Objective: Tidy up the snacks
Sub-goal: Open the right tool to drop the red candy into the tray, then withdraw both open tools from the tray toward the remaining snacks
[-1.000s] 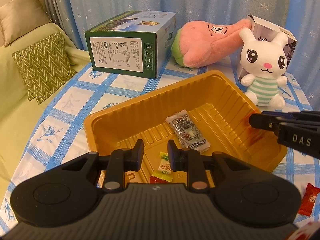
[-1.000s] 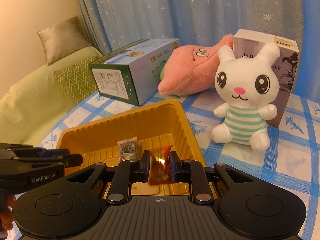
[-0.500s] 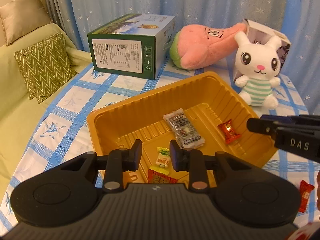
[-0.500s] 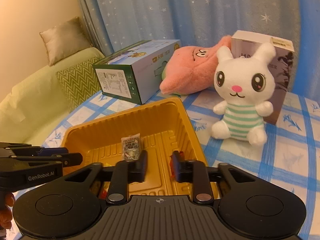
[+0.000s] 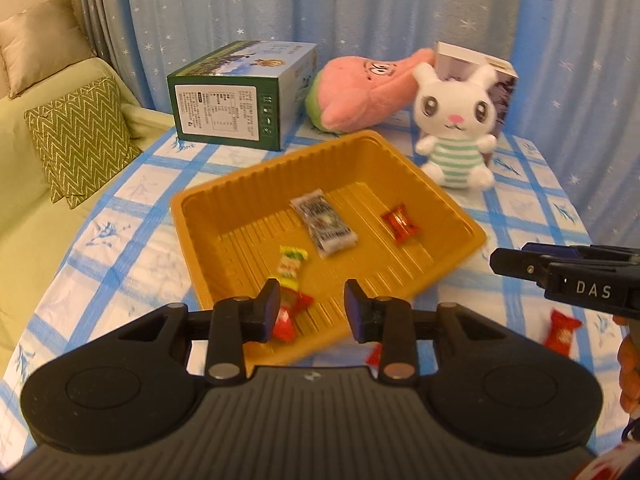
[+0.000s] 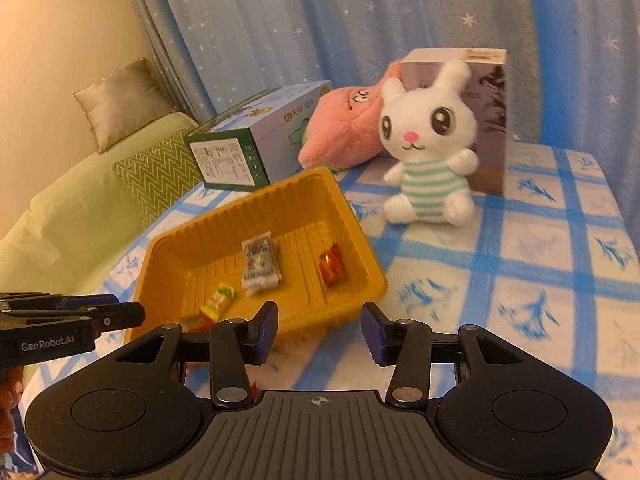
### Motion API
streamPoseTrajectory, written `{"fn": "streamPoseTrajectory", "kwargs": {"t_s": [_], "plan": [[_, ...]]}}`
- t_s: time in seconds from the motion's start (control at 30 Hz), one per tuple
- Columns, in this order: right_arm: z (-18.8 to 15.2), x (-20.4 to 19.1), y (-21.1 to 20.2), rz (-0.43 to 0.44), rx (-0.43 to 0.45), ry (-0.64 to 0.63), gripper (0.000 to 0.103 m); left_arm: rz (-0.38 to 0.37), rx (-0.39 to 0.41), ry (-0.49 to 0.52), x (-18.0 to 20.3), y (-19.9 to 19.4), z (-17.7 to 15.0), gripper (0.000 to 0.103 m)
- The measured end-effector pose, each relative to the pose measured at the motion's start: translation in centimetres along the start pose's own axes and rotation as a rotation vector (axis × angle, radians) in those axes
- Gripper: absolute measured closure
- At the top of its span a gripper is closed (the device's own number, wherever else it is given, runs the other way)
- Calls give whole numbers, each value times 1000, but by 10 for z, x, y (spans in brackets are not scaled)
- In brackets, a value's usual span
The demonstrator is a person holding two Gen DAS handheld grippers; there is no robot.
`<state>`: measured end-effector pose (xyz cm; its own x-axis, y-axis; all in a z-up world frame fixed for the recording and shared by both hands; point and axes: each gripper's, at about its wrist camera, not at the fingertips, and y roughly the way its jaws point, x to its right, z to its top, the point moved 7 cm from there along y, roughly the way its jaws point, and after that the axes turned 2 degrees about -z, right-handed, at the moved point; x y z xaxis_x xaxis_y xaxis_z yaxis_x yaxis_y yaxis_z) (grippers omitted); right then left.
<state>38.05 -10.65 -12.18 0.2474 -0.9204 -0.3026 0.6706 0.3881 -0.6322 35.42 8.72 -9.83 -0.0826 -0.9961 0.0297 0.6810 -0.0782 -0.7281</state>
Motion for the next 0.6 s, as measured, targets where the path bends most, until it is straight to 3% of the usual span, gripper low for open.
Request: {"fn": "streamPoseTrajectory", "kwargs": {"t_s": [0.6], "plan": [[-84, 25, -85, -44, -73, -50, 56, -46, -48, 43, 55, -59, -82, 69]]}}
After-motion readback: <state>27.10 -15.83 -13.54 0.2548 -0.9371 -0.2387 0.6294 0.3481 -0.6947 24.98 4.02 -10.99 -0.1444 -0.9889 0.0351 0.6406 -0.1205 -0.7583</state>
